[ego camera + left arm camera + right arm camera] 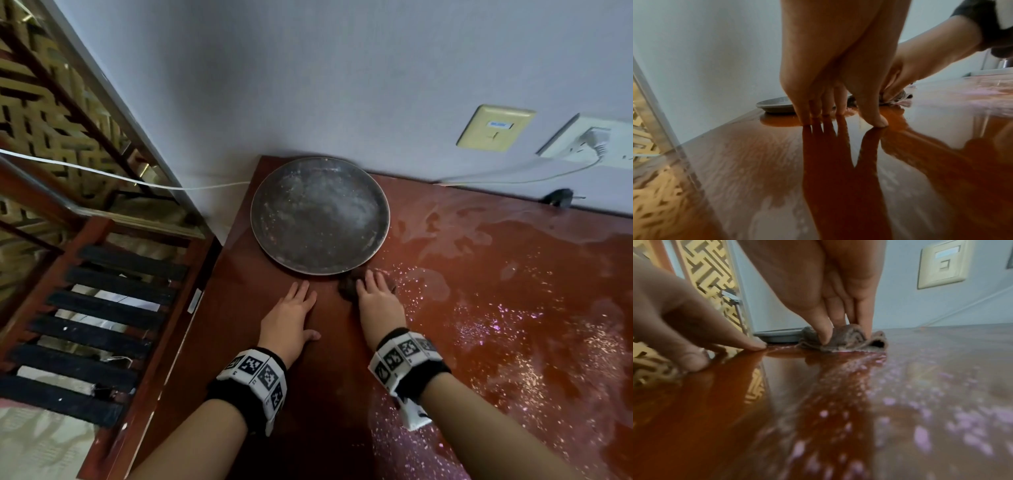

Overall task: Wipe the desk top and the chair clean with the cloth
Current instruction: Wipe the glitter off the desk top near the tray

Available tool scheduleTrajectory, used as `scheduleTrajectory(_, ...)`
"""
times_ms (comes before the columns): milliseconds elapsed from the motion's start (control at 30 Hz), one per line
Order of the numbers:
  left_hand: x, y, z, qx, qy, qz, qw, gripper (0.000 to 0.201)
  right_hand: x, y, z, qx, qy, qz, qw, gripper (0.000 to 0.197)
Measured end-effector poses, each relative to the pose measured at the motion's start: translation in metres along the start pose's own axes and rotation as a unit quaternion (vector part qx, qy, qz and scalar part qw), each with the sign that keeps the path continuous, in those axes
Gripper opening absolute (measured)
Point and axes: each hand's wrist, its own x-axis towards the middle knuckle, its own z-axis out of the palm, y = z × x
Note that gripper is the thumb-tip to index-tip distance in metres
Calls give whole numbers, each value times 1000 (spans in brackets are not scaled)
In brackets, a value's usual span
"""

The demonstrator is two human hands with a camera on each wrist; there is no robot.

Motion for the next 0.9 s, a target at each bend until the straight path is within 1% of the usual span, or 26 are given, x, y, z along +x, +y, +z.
scheduleTrajectory(67,0,-1,0,8,1,5,1000,78,-13,-4,6,-17,-2,-63,998,48)
scheduleTrajectory(100,0,-1,0,9,0,7,1000,78,-15,-2,6,-13,28,-82,996,47)
scheduleTrajectory(133,0,-1,0,9,0,10,1000,77,-14,4,3,-19,41,-86,995,48)
scheduleTrajectory(167,-1,-2,0,9,2,12,1000,77,-10,12,0,-8,32,-78,996,52)
scheduleTrajectory(200,-1,-2,0,9,3,14,1000,77,-4,20,-4,10,23,-54,998,56)
scheduleTrajectory(233,-2,-2,1,8,4,14,1000,77,2,25,-10,24,10,-15,1000,59)
scheduleTrajectory(300,-2,-3,1,7,8,15,1000,76,15,24,-14,25,10,66,997,57)
scheduleTrajectory(333,-2,-4,2,7,9,17,1000,76,17,18,-11,27,19,80,996,55)
scheduleTrajectory(367,-2,-4,3,8,10,18,1000,76,16,10,-6,39,20,75,996,51)
scheduleTrajectory(400,-2,-5,4,10,10,20,1000,76,11,2,2,21,12,50,998,47)
scheduleTrajectory(433,-1,-5,5,12,12,21,1000,76,4,-5,10,5,-4,11,1000,45)
scheduleTrajectory(500,-1,-6,6,15,14,20,1000,76,-9,-9,15,-4,-27,-71,997,48)
scheduleTrajectory(533,0,-6,6,15,15,21,1000,77,-12,-5,14,11,-18,-91,996,48)
scheduleTrajectory(567,1,-7,7,15,16,23,999,77,-10,0,12,30,1,-86,996,46)
scheduleTrajectory(600,1,-7,6,15,17,24,999,77,-4,6,7,16,-2,-84,996,46)
scheduleTrajectory(633,1,-6,6,12,20,24,999,77,4,12,2,0,13,-66,998,49)
scheduleTrajectory(667,-1,-6,6,4,25,21,999,79,10,14,0,0,31,-32,999,51)
scheduleTrajectory(700,-2,-6,6,-8,35,14,999,82,14,10,0,11,39,-4,999,50)
scheduleTrajectory(733,-4,-6,7,-22,48,1,999,87,14,1,1,22,36,1,999,46)
scheduleTrajectory(767,-7,-7,9,-33,62,-15,997,93,11,-11,3,29,1,-11,1000,43)
scheduleTrajectory(800,-8,-7,10,-39,70,-30,996,98,5,-21,6,32,-46,-41,998,42)
scheduleTrajectory(867,-9,-7,10,-44,73,-47,995,103,-5,-32,20,6,-41,-103,994,36)
scheduleTrajectory(900,-9,-7,9,-43,70,-50,995,104,-8,-34,17,16,-23,-116,993,34)
